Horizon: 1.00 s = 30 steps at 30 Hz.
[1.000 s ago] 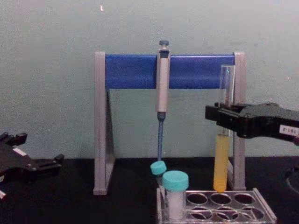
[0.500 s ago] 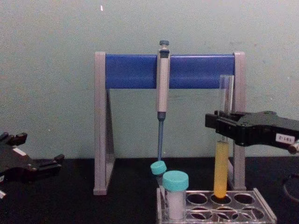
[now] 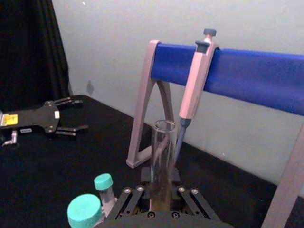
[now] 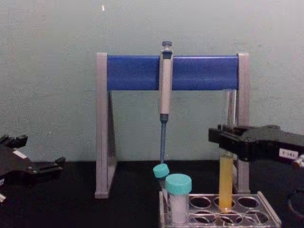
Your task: Pick up the test tube from the test tube rack, shake it, then place it back into the test tube rack.
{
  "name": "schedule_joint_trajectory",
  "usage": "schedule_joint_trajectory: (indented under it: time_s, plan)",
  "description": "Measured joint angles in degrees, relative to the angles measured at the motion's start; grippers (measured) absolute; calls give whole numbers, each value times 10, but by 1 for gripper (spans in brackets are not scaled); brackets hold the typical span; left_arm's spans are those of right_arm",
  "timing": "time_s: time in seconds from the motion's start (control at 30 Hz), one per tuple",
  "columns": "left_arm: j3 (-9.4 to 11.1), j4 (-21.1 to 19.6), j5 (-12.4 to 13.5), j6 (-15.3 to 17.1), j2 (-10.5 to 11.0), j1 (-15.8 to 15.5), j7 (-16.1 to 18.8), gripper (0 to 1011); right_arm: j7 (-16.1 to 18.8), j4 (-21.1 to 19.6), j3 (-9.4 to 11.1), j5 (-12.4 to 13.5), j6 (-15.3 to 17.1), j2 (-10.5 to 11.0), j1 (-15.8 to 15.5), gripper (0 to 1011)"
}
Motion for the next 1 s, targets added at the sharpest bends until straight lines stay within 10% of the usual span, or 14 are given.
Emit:
schedule_joint_trajectory:
  time_s: [1.0]
  plan:
    - [0,0,0,0,0,0,0,1009,5,33,-9,-9,11,-11,-3,233]
